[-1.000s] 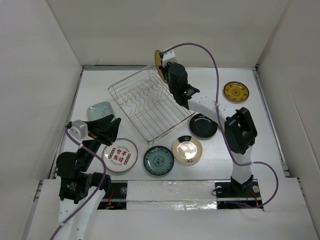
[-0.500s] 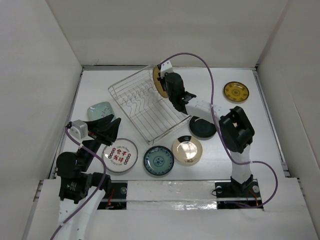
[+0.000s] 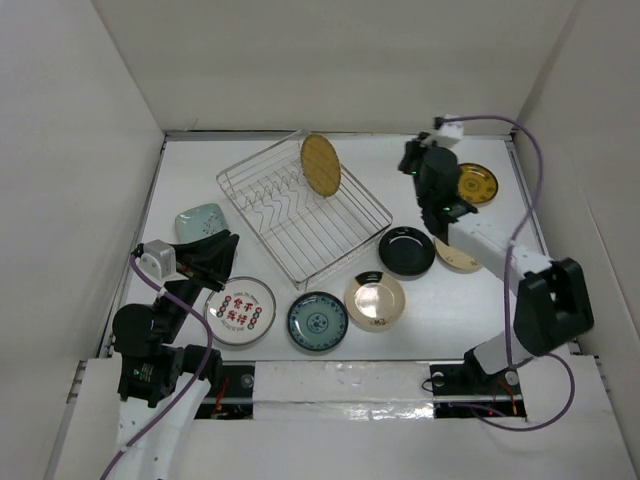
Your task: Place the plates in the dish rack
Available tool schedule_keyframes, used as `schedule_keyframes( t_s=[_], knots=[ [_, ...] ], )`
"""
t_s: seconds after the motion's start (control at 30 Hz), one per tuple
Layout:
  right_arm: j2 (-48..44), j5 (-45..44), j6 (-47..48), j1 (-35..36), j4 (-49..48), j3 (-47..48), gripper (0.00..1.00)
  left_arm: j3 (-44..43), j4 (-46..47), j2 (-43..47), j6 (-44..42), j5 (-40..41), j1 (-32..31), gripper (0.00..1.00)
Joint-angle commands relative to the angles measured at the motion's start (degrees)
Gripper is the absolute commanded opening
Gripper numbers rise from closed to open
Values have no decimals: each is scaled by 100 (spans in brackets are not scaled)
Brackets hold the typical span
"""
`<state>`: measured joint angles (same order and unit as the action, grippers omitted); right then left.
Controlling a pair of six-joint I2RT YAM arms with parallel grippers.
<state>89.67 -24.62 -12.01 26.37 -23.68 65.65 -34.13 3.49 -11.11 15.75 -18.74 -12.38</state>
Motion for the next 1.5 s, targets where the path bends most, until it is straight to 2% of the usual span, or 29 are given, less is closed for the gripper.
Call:
schedule_keyframes(
  t_s=[0.0,0.03,0.07,0.13,0.17,0.27,0.3,0.37,0.4,0.53,0.57,0.7,1.03,1.13,1.17,1.23,1.27,1.47],
  knots=[
    [-748,-228,-1626,-903,-567,-998,0,29,214,4,-45,-7,-36,19],
    [-819,-140,-2221,-1219,-541,-1462,0,20,223,-5,-45,-7,-36,12],
    [-837,113,-2514,-1901,-454,-1632,0,29,223,4,-45,2,-36,0],
    [-715,413,-3154,-2564,-296,-1914,9,29,214,13,-37,11,-36,0],
    [-627,693,-3298,-3089,-295,-1985,23,29,214,21,-28,11,-36,0],
    [-100,1185,-3641,-3672,-356,-2021,52,20,205,30,-28,46,-36,0],
    [58,1266,-3685,-3961,-348,-1960,55,20,205,39,-28,46,-36,0],
    [567,1494,-3773,-4235,-147,-1610,60,29,196,22,-28,55,-36,0],
    [761,1626,-3782,-4498,-67,-1434,60,20,196,22,-28,55,-36,2],
    [1946,2426,-3818,-4755,389,-459,60,20,214,22,-37,-50,-36,11],
    [2088,2705,-3809,-4755,634,-256,60,20,214,22,-45,-51,-36,14],
    [2564,3164,-3844,-4755,453,167,58,12,205,-5,-45,-16,-36,17],
    [3267,3709,-3984,-4808,786,1029,51,-15,144,-101,-107,11,-36,19],
    [3364,3973,-4081,-4808,743,1091,28,-15,135,-128,-98,20,-36,20],
    [3373,4078,-4099,-4808,612,1073,15,-15,143,-137,-116,20,-36,20],
    [3408,4149,-4142,-4808,567,1055,3,-15,135,-145,-107,29,-36,20],
    [3382,4158,-4143,-4808,497,1038,0,-15,135,-154,-116,37,-36,20],
    [2610,4027,-4371,-4686,-575,222,0,-23,117,-216,-107,29,-36,20]
  ],
)
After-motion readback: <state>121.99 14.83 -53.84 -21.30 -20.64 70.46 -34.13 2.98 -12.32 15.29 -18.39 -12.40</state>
